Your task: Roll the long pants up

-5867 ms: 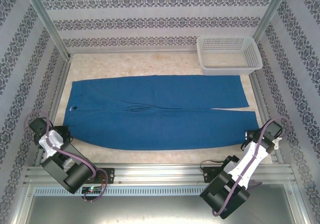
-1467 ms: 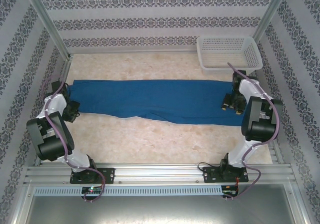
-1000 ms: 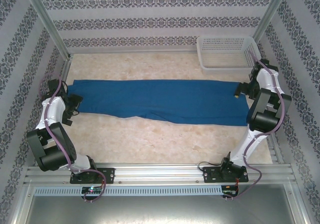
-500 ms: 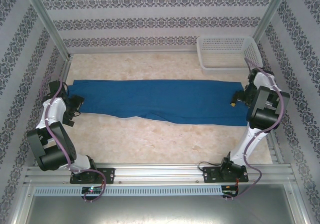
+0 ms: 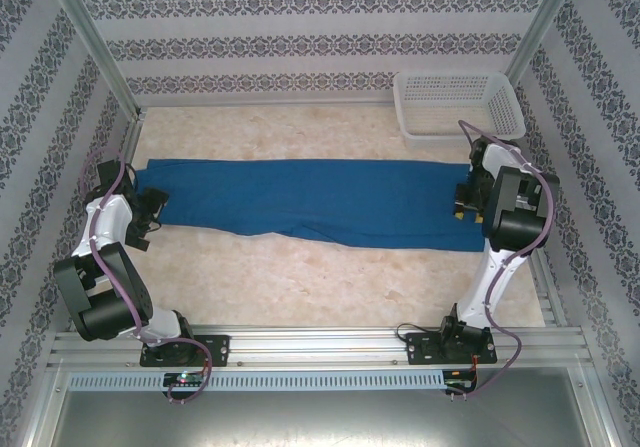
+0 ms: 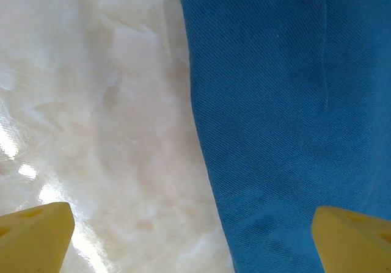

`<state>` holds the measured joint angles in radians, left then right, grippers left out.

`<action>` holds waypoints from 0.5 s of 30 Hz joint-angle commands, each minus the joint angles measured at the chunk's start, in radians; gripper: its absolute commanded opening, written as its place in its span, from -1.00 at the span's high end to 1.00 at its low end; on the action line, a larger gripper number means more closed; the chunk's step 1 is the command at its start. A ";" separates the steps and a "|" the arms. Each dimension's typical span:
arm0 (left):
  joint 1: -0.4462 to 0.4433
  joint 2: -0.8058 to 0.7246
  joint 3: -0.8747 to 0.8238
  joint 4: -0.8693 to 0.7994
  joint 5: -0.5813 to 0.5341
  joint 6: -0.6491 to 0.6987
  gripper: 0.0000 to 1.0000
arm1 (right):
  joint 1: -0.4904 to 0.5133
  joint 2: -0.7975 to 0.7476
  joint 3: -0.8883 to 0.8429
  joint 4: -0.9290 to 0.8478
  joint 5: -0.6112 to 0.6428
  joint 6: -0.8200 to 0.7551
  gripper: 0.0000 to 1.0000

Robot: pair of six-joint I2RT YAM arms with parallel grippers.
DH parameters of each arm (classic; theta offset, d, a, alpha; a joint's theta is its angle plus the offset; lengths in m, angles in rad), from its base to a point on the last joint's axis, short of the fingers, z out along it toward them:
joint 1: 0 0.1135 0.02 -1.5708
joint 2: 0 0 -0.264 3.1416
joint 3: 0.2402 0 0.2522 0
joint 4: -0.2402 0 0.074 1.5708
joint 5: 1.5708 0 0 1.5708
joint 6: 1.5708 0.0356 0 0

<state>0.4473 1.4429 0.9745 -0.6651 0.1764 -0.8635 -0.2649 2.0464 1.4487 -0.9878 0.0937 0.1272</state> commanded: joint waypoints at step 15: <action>0.010 -0.053 0.010 -0.026 0.013 -0.001 -1.00 | -0.046 -0.109 0.152 -0.080 0.088 0.016 -0.76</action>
<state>0.4473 1.4239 0.9745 -0.6662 0.1818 -0.8639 -0.2977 1.9472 1.5543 -1.0439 0.1059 0.1345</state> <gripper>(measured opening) 0.998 0.448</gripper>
